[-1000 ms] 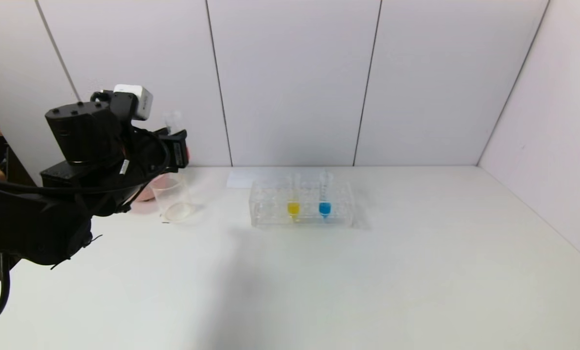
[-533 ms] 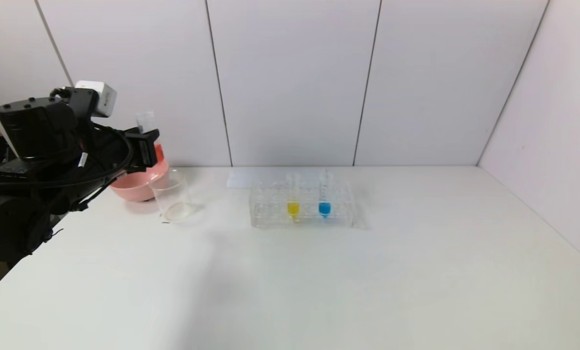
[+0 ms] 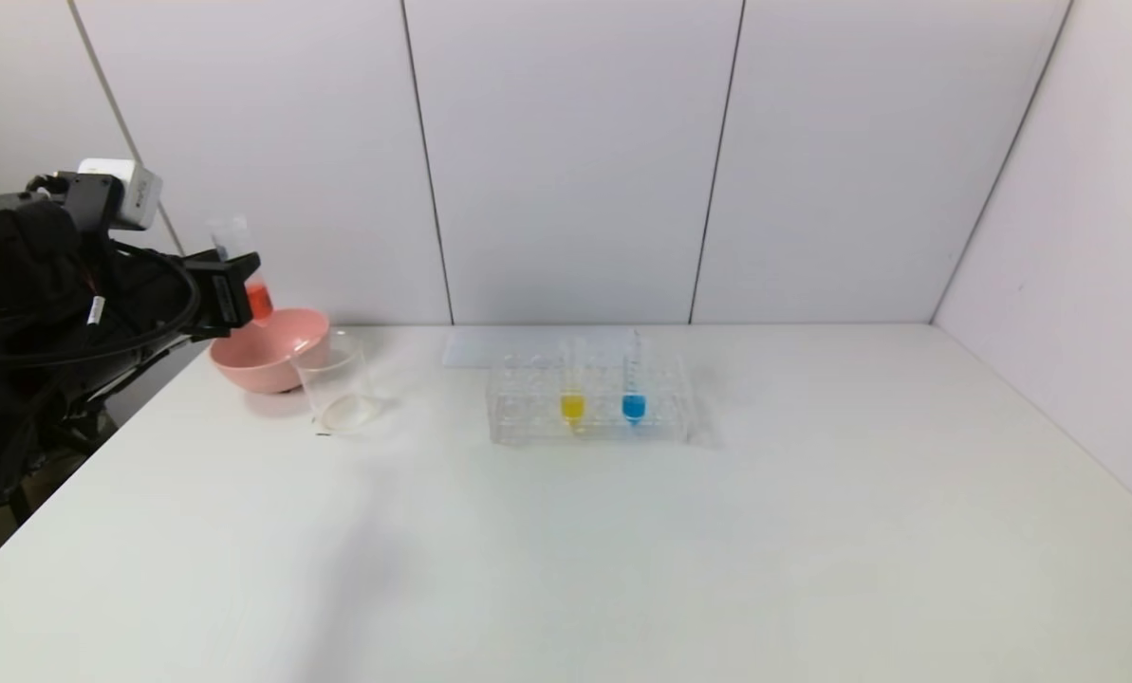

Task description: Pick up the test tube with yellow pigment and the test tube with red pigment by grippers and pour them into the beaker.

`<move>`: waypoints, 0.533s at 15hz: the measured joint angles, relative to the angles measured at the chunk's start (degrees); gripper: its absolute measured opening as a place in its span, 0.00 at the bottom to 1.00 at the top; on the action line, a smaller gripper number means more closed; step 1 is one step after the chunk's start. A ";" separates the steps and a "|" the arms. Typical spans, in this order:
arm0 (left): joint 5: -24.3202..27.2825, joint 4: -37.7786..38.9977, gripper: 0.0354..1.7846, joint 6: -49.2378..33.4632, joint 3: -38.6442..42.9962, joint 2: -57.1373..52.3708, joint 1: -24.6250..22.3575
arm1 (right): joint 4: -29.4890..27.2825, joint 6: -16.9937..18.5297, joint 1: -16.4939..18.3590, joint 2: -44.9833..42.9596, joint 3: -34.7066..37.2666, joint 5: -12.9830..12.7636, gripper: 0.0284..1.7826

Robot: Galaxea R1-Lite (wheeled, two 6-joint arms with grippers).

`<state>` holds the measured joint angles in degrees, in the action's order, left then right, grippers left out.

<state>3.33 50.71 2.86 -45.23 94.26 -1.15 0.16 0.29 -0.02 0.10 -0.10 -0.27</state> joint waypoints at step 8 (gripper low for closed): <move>4.79 0.05 0.23 -0.15 1.18 0.21 -7.01 | 0.00 0.01 -0.05 0.00 0.00 0.02 0.95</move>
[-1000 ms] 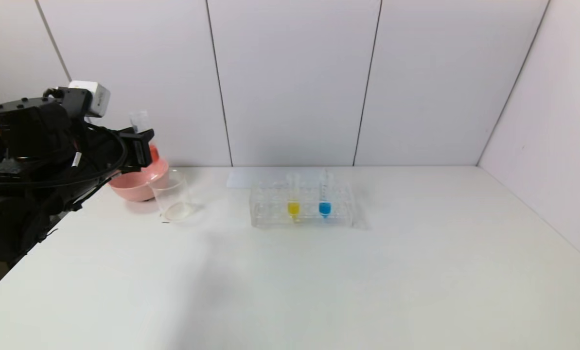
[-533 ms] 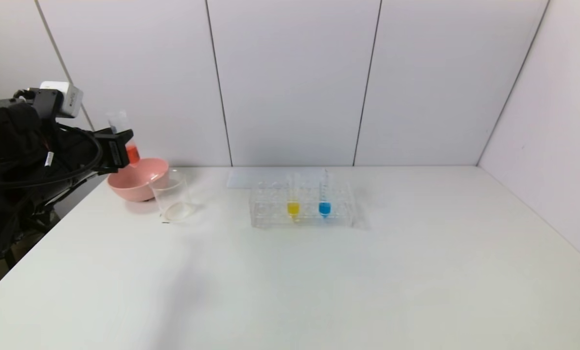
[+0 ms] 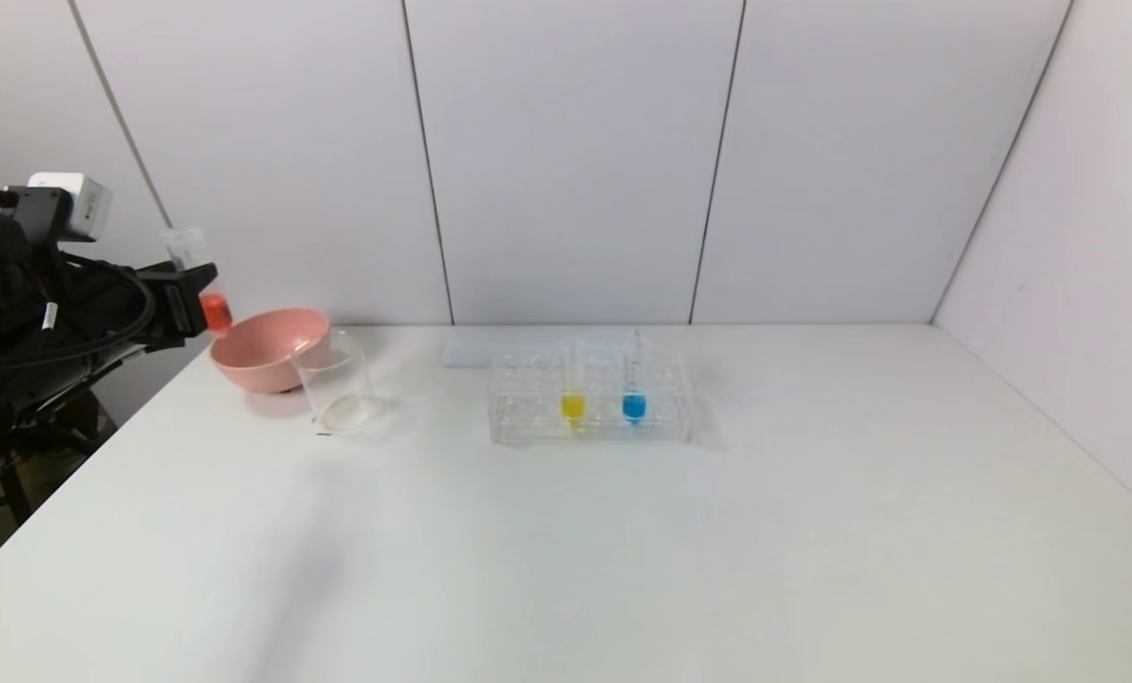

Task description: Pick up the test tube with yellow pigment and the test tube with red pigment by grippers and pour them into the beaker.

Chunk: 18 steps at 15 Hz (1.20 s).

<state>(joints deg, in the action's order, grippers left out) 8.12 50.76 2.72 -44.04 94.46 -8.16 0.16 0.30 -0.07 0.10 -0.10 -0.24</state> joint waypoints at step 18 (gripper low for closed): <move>2.46 0.76 0.23 0.44 1.24 6.36 -2.56 | 0.00 -0.01 0.00 0.00 0.00 0.00 0.95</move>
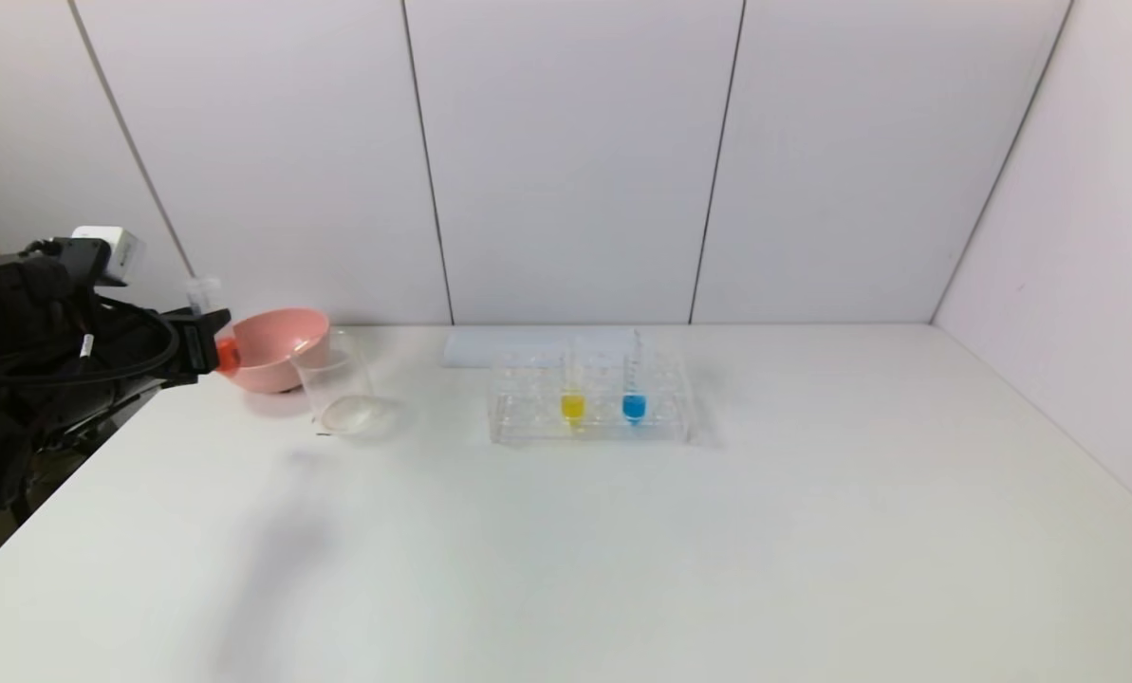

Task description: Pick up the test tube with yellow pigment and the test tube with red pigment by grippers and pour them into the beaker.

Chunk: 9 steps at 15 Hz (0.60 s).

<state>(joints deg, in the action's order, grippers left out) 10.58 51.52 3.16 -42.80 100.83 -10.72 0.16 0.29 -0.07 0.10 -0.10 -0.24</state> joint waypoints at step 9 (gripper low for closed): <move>3.77 -0.52 0.23 3.89 -1.22 1.76 0.02 | 0.00 -0.02 0.02 0.00 0.00 0.00 0.95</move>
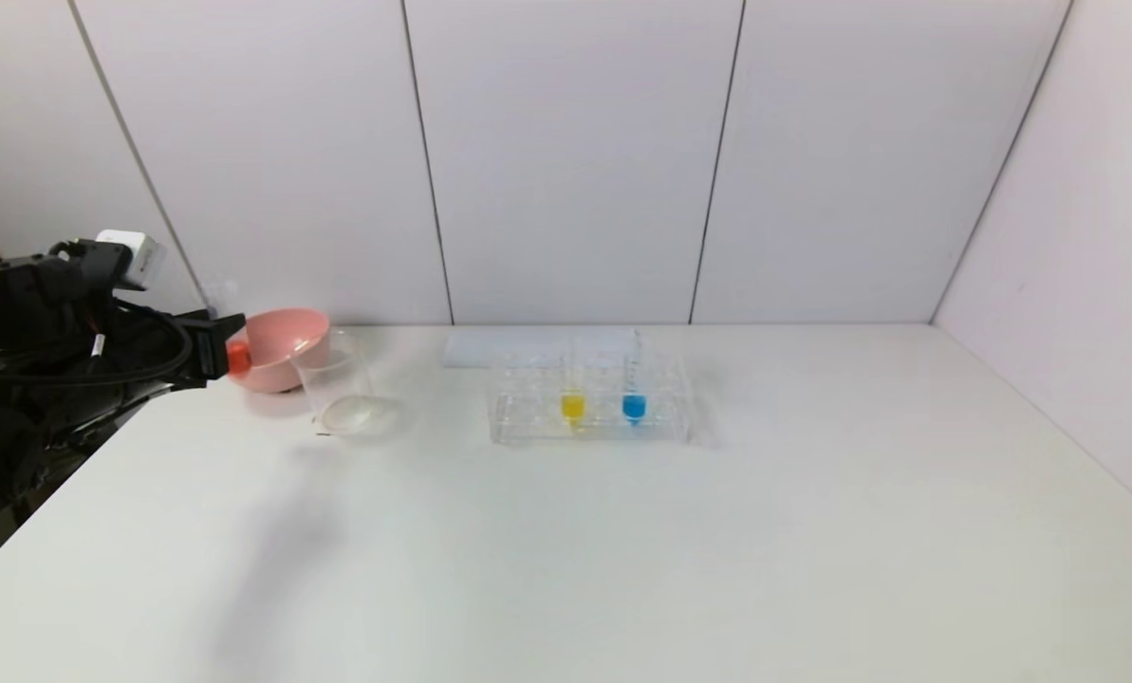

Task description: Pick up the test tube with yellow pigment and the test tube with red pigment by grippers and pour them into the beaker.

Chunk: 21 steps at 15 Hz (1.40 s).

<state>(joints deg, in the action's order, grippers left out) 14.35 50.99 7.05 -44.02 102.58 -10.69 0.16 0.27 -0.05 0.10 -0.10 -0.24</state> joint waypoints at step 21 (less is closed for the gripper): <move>2.55 -25.98 0.23 22.77 -10.89 0.11 -1.40 | 0.00 0.04 0.00 0.00 0.00 -0.02 0.95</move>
<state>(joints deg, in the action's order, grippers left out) 16.90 25.02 29.82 -54.91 102.69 -12.09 0.16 0.30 -0.05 0.10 -0.10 -0.27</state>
